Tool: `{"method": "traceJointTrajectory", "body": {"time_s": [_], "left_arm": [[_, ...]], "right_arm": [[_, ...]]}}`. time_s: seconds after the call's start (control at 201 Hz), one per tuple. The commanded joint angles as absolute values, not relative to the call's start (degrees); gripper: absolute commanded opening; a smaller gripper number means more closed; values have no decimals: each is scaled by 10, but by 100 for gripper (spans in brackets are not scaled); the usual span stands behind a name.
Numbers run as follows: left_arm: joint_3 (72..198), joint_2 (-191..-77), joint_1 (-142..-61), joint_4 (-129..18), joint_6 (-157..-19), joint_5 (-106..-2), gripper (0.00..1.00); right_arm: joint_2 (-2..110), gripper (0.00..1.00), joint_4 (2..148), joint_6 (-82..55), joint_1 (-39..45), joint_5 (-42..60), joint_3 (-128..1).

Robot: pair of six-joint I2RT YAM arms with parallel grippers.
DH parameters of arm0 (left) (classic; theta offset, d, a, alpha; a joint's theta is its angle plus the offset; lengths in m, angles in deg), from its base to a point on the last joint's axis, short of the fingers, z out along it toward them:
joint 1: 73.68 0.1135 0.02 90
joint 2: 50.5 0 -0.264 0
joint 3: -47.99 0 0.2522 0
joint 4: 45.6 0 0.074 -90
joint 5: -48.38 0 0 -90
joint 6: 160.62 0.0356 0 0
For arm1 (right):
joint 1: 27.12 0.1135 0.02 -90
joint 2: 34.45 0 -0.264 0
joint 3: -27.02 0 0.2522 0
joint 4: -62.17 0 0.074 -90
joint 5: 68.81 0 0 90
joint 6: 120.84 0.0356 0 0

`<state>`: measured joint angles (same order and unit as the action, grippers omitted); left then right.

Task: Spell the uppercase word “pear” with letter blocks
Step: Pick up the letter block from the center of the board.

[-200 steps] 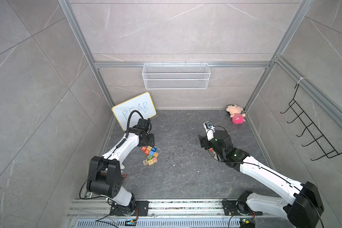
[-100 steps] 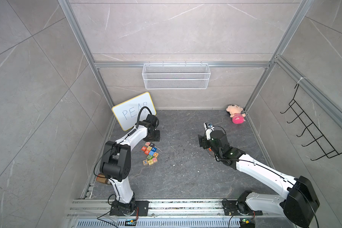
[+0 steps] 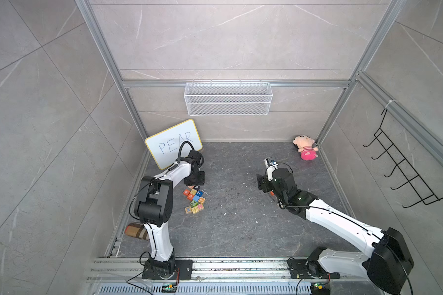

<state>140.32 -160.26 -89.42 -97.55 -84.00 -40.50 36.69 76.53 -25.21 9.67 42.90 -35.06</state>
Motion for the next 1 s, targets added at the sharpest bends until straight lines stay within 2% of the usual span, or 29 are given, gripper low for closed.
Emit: {"method": "traceJointTrajectory", "body": {"time_s": [0.0, 0.344, 0.991], "left_arm": [[1412, -1606, -894, -986, -828, -415, 51], [1398, -1613, -895, -981, -832, -426, 49], [1384, -1617, -883, -979, -835, -388, 53]], "right_arm": [[356, 81, 775, -243, 99, 440, -350], [351, 82, 782, -239, 99, 450, -346], [343, 83, 785, -236, 99, 446, -341]]}}
